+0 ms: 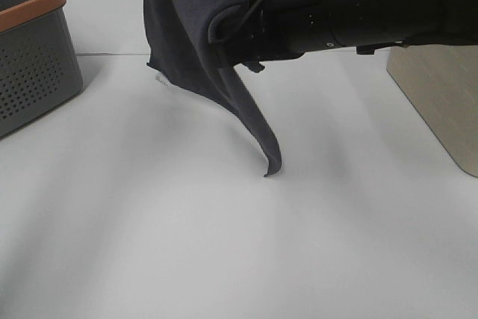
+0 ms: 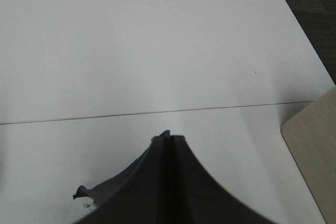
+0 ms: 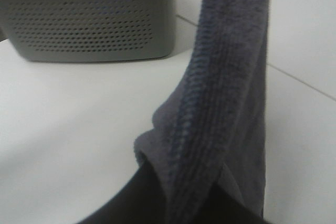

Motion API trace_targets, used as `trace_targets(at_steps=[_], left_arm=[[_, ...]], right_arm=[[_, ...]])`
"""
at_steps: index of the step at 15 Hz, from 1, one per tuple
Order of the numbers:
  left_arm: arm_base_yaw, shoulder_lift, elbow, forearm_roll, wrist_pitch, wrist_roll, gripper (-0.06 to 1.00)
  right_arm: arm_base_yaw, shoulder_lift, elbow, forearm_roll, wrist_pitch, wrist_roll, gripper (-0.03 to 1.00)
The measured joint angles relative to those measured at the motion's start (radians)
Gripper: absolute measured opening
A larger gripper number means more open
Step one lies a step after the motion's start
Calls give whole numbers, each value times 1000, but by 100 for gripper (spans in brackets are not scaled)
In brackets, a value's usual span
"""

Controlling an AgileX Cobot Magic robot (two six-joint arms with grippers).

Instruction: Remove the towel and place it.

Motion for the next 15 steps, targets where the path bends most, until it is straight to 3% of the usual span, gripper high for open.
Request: trace_targets(at_steps=[1, 4, 5, 6, 7, 9, 11, 15], left_arm=[[0, 0, 0, -4, 9, 3, 0], [0, 0, 0, -11, 31, 4, 0], [0, 0, 0, -9, 31, 3, 0], [0, 0, 0, -3, 31, -14, 0], [-1, 0, 4, -3, 12, -59, 0], [-1, -6, 39, -5, -35, -123, 0], [-1, -31, 106, -6, -124, -174, 0], [-1, -166, 430, -6, -398, -277, 0]], right_arm=[[-15, 0, -2, -176, 74, 165, 2], [-113, 0, -94, -848, 302, 689, 2], [-128, 0, -125, -933, 344, 761, 2], [-149, 0, -196, -1121, 429, 865, 2], [-158, 0, -323, -1391, 571, 915, 2], [-158, 0, -429, -1578, 650, 855, 2], [-158, 0, -485, -1686, 665, 788, 2], [-158, 66, -568, -1847, 676, 772, 2]])
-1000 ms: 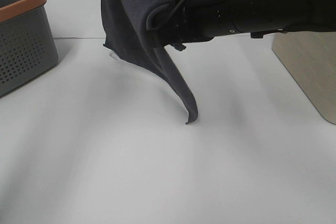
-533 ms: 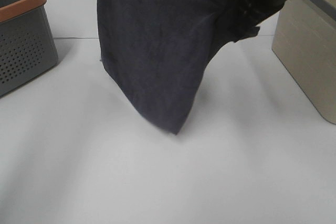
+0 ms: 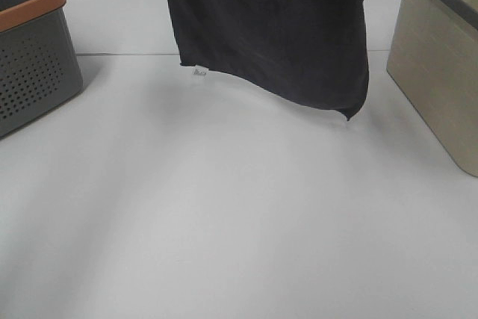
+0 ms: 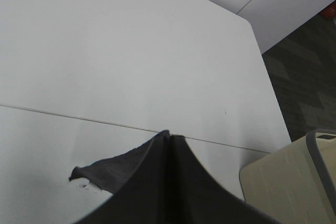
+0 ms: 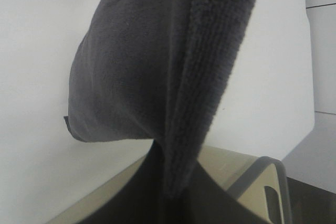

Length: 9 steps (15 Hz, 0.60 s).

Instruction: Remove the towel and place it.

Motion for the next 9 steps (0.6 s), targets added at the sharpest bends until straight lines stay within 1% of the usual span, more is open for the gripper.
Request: trace_targets(at_steps=[2, 3, 4, 6, 7, 9], left_arm=[[0, -54, 174, 3, -188, -59, 0], [0, -64, 210, 4, -235, -74, 0], [0, -75, 285, 16, -372, -95, 0], [5, -58, 303, 24, -470, -98, 0], [13, -41, 302, 51, -518, -90, 0], [31, 10, 256, 108, -556, -72, 0]], right_arm=[[0, 58, -22, -113, -43, 19, 2], [0, 68, -25, -134, -61, 39, 2], [-4, 102, -29, -238, -160, 126, 2], [-39, 131, -29, -278, -293, 221, 2], [-65, 150, -31, -281, -374, 269, 2], [-106, 204, -64, -281, -498, 338, 2]])
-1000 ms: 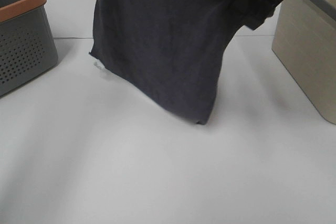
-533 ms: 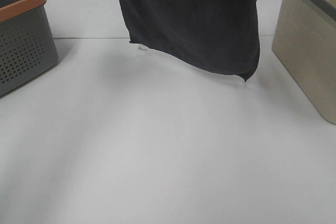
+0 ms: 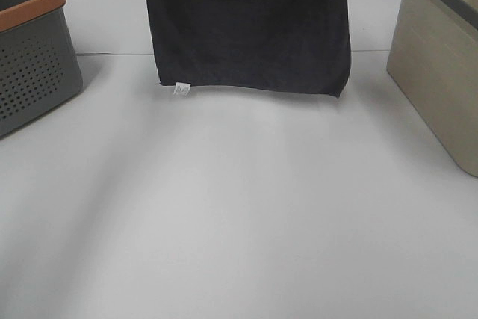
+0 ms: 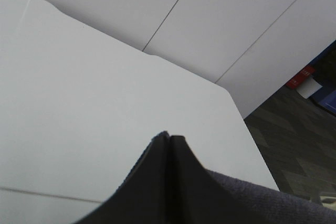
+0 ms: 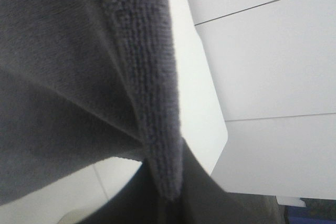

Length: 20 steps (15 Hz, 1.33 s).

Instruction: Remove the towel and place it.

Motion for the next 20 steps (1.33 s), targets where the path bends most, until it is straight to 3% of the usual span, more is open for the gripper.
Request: trace_targets(at_steps=[4, 6, 8, 9, 10, 13, 17, 20], left_arm=[[57, 99, -137, 23, -64, 8, 0], [69, 119, -148, 82, -142, 46, 0], [69, 114, -94, 141, -216, 69, 0], [61, 78, 141, 157, -374, 72, 0], [58, 68, 222, 159, -431, 72, 0], [51, 16, 620, 184, -711, 31, 0], [50, -2, 912, 220, -894, 20, 0], [50, -3, 1015, 242, -969, 18, 0]], right_arm=[[-29, 118, -143, 0, -109, 59, 2], [-31, 141, -159, 0, -153, 63, 2], [-32, 140, -135, 0, -136, 117, 2], [-32, 104, 10, 0, -137, 170, 2], [-32, 91, 55, 0, -149, 173, 2], [-33, -6, 377, 0, -289, 185, 2], [-33, -63, 675, -1, -486, 186, 2], [-32, -63, 814, -12, -534, 163, 2]])
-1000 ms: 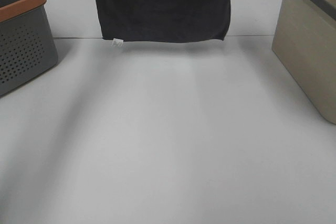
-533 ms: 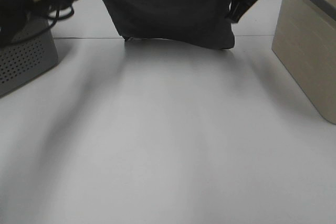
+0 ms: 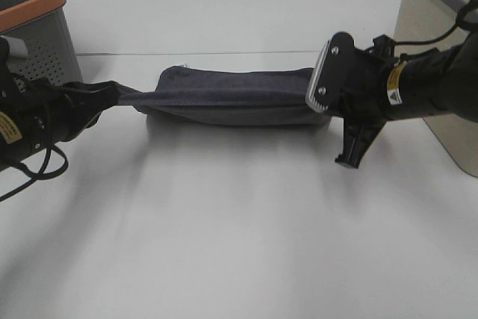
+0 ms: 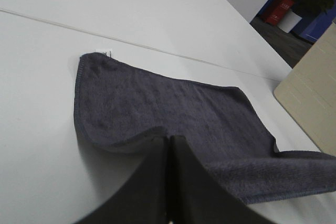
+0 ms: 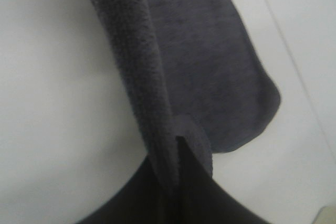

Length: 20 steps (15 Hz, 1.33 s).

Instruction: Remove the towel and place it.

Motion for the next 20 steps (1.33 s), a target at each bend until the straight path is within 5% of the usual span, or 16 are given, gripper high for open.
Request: trace_targets(at_steps=[6, 8, 11, 13, 15, 20], left_arm=[[0, 0, 89, 33, -26, 35, 0], [2, 0, 92, 34, -24, 38, 1], [10, 0, 92, 86, -23, 38, 25], [10, 0, 92, 148, -23, 38, 51], [10, 0, 92, 182, 0, 2, 71], [12, -84, 91, 214, 174, -55, 76]], right_arm=[[-1, 14, 163, -13, -137, -91, 2], [-4, 14, 164, -12, -125, -96, 11], [-12, 14, 169, -15, -88, -98, 55], [-12, 14, 169, -15, -72, -98, 69], [-12, 1, 170, -15, -3, -98, 72], [-12, -156, 172, -15, 86, -98, 72]])
